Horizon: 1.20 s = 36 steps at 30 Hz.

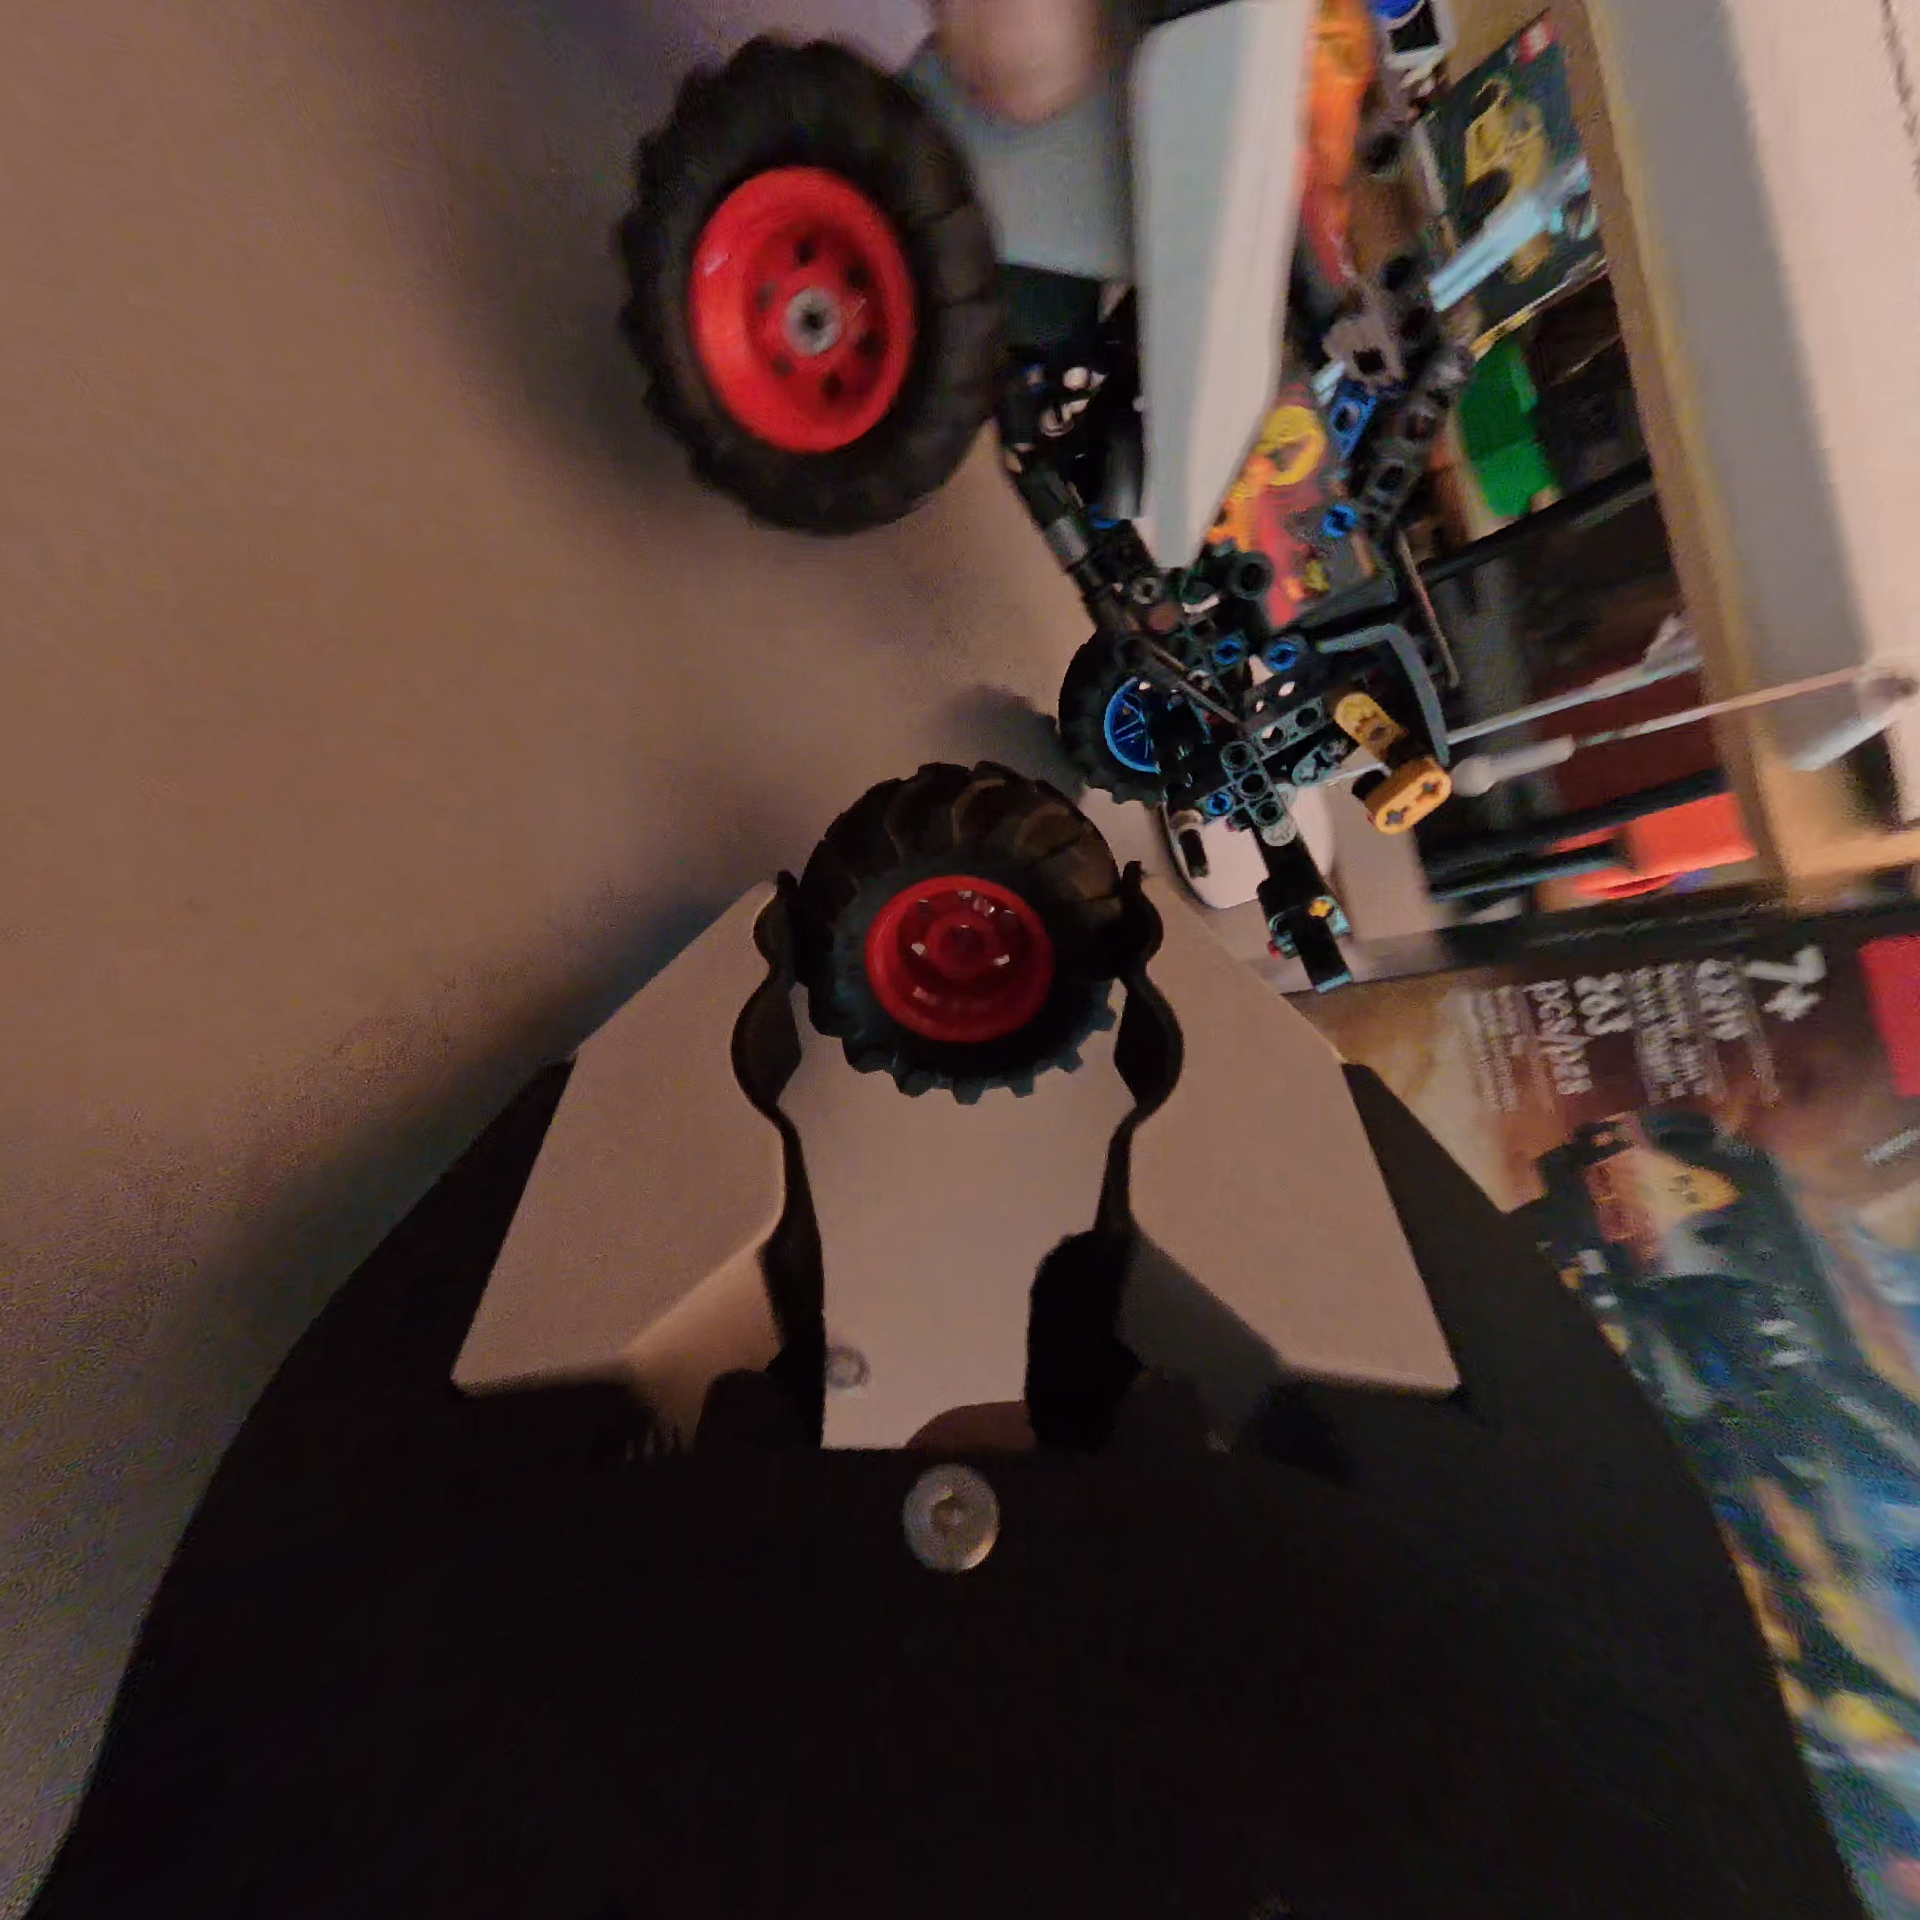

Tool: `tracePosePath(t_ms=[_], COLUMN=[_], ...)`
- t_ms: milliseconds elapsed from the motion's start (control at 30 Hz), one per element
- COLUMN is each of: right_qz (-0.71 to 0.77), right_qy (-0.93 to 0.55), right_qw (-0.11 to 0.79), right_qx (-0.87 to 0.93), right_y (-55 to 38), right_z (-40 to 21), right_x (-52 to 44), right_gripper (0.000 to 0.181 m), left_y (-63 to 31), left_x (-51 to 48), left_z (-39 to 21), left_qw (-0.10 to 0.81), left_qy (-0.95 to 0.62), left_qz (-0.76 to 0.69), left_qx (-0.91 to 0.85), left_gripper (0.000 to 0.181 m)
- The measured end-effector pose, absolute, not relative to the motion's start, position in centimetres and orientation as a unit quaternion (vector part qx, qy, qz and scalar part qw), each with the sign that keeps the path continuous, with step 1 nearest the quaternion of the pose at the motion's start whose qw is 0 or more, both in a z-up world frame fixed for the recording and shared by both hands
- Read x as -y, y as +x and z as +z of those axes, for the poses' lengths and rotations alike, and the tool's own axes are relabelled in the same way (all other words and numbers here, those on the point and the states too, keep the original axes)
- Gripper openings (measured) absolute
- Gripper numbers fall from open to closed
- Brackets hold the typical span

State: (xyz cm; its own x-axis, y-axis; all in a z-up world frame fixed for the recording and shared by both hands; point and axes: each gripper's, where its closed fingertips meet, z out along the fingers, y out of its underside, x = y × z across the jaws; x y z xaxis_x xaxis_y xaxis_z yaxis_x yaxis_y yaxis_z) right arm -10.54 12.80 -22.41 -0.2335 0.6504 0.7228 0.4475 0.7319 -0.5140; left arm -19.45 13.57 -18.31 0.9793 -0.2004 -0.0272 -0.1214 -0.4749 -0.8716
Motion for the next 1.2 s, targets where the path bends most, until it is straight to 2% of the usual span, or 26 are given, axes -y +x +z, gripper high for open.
tracePosePath(t_ms=[300, 333, 400, 533, 567, 600, 633, 767, 900, 1067, 1200], right_qz=[0.265, 0.273, 0.297, 0.318, 0.325, 0.332, 0.338, 0.370, 0.386, 0.346, 0.285], right_qy=[-0.475, -0.481, -0.494, -0.504, -0.505, -0.503, -0.505, -0.533, -0.581, -0.635, -0.675], right_qw=[0.353, 0.344, 0.322, 0.301, 0.301, 0.303, 0.308, 0.373, 0.450, 0.506, 0.502], right_qx=[0.761, 0.759, 0.751, 0.745, 0.741, 0.738, 0.732, 0.663, 0.558, 0.470, 0.459], right_y=[-9.1, -9.0, -8.8, -7.7, -7.4, -6.9, -6.4, -3.7, 0.6, 6.6, 10.5], right_z=[-24.0, -24.1, -24.1, -23.6, -23.3, -22.8, -22.1, -17.5, -13.3, -11.7, -12.9], right_x=[-13.8, -14.0, -14.0, -14.7, -15.0, -15.4, -15.9, -19.9, -25.7, -30.8, -33.0], right_gripper=[0.064, 0.067, 0.086, 0.085, 0.078, 0.065, 0.061, 0.054, 0.037, 0.034, 0.034], left_y=[-19.6, -19.4, -19.3, -19.3, -19.3, -19.3, -19.4, -19.7, -19.8, -19.6, -19.5], left_x=[-13.4, -13.4, -13.3, -13.1, -13.1, -13.1, -13.0, -12.9, -13.0, -13.0, -13.1], left_z=[-18.2, -18.2, -18.3, -18.2, -18.2, -18.1, -18.1, -17.9, -17.9, -18.0, -18.0], left_qw=[0.505, 0.503, 0.502, 0.503, 0.504, 0.505, 0.505, 0.510, 0.510, 0.507, 0.503], left_qy=[-0.858, -0.858, -0.859, -0.857, -0.857, -0.857, -0.857, -0.855, -0.854, -0.856, -0.858], left_qz=[-0.045, -0.044, -0.040, -0.043, -0.042, -0.041, -0.041, -0.047, -0.051, -0.050, -0.048], left_qx=[-0.086, -0.090, -0.097, -0.100, -0.099, -0.099, -0.098, -0.087, -0.083, -0.087, -0.091], left_gripper=[0.090, 0.090, 0.090, 0.090, 0.090, 0.090, 0.090, 0.090, 0.090, 0.090, 0.090])
